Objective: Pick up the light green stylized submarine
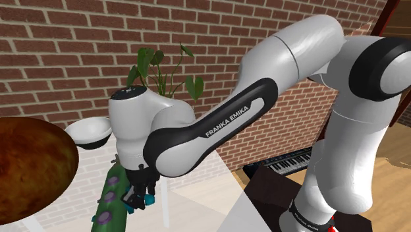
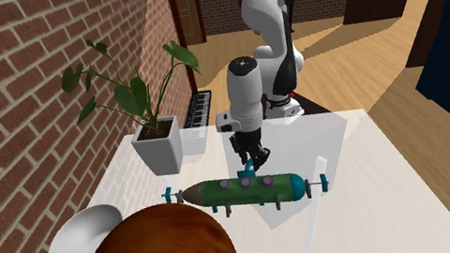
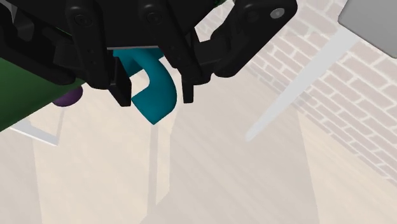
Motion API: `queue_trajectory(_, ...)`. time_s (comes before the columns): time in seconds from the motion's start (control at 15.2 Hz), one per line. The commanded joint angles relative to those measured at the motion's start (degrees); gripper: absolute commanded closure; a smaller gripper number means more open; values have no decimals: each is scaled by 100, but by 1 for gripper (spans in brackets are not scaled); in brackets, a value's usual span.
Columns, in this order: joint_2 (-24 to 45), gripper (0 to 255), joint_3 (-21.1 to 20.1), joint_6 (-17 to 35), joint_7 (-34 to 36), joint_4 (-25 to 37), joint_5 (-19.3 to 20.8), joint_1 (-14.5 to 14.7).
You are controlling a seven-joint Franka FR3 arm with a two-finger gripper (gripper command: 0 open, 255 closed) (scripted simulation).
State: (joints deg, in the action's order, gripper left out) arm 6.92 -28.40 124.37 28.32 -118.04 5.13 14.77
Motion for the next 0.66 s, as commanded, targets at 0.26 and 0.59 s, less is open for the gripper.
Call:
queue_trajectory(0.26,-221,255,-15,-432,-99,249,-143,-24)
queue_trajectory(0.59,-316,255,-18,-660,-143,396,-201,-33)
